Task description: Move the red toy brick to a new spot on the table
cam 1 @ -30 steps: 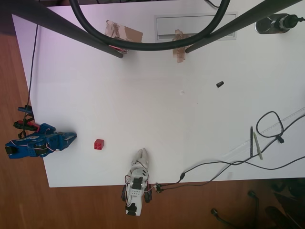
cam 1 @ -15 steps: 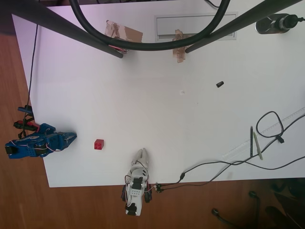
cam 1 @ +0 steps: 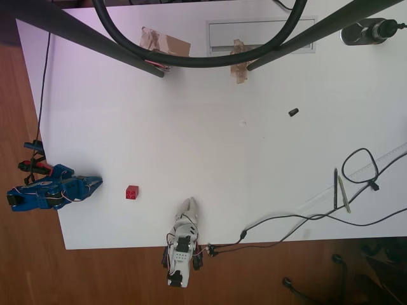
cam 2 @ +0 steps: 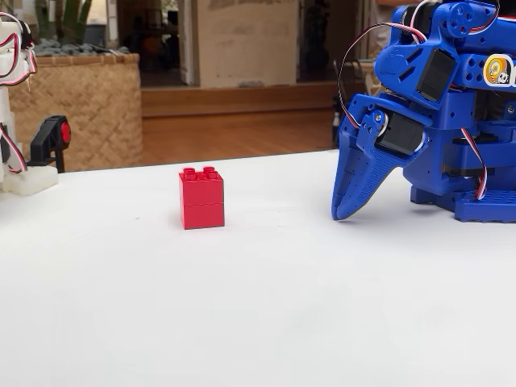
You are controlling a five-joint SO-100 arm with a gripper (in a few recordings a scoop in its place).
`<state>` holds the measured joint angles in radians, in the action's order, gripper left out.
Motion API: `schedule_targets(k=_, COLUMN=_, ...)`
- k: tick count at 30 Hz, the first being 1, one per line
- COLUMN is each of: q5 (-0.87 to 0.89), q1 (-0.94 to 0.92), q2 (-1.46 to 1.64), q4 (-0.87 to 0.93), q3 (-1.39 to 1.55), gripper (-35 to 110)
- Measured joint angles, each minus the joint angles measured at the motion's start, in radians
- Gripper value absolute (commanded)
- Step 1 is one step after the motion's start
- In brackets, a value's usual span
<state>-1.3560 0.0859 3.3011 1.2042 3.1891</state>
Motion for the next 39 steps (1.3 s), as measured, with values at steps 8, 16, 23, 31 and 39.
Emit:
schedule_targets(k=8, q5=0.000, q1=0.000, q2=0.000, q4=0.000, q3=0.000, gripper=0)
schedule_targets(k=16, q5=-0.002, q1=0.005, q2=0.000, q4=0.000, q3=0.000, gripper=0)
schedule_targets(k=23, q5=-0.069, q1=-0.040, q2=0.000, q4=-0.014, q3=0.000, gripper=0)
schedule_targets(k=31, q5=-0.080, q1=-0.029, q2=-0.153, q4=-0.080, q3=-0.115, gripper=0)
schedule_targets(k=39, q5=-0.005, q1=-0.054, q2=-0.689, q4=-0.259, q3=-0.531, gripper=13)
